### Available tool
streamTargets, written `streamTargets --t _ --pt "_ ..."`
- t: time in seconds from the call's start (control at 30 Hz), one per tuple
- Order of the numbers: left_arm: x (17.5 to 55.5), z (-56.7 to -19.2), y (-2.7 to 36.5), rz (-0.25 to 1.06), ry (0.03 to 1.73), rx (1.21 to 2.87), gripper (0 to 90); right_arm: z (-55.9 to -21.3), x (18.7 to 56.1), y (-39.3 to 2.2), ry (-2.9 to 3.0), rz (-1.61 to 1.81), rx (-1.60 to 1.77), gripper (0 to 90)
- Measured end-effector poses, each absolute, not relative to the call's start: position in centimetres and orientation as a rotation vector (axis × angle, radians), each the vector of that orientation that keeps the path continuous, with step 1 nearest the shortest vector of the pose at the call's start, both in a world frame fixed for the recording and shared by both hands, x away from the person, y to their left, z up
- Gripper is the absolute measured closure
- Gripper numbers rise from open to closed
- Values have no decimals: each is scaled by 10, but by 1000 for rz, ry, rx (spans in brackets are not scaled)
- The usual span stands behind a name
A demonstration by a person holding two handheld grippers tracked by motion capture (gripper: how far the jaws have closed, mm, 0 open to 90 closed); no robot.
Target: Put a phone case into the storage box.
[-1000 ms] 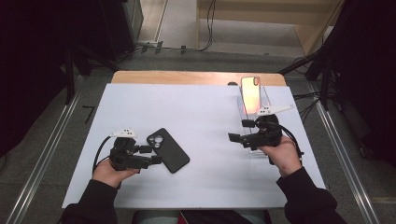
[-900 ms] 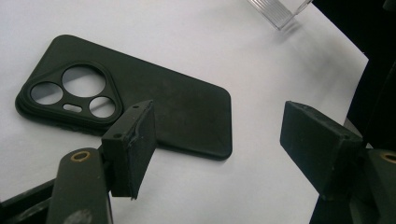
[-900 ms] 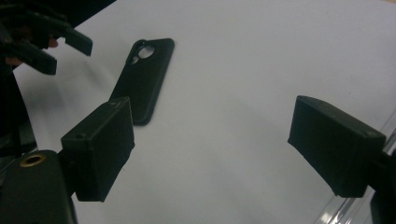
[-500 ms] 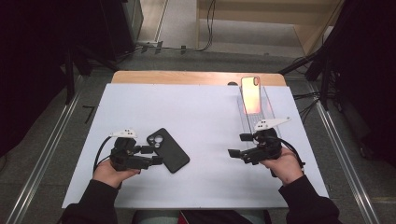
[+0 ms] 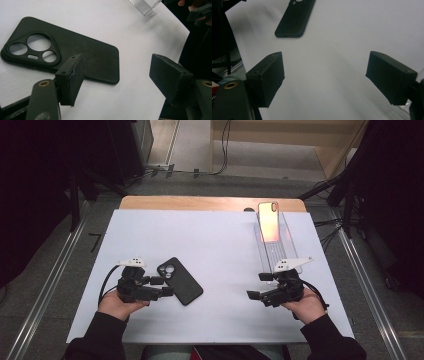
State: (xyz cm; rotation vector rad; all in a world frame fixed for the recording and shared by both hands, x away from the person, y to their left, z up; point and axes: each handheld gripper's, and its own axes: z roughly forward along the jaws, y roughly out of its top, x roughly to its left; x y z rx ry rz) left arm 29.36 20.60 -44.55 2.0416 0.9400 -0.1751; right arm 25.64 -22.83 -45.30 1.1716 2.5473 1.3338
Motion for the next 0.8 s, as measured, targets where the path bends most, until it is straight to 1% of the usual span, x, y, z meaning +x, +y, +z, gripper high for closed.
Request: streamTargets --t 0.27,0.37,0.43,0.5,0.6,0.67,0.8 --pt "294 -446 205 -186 946 2046 288 -463 253 -232 2560 1306 1178 133" --pt "293 -445 205 -187 948 2045 317 -464 252 -233 2564 1298 1185 133" --pt "292 -445 205 -169 948 2044 368 -464 252 -233 2569 1302 1180 134" --pt "291 -445 205 -184 948 2034 389 -463 251 -233 2569 1306 1175 134" --pt "290 -446 206 -180 940 2046 484 -464 250 -233 2573 1304 1173 134" --pt "290 -447 208 -172 952 2063 574 -464 249 -234 2574 1307 1177 133" --pt "293 -450 212 -141 974 2105 802 -464 248 -235 2571 1308 1171 134"
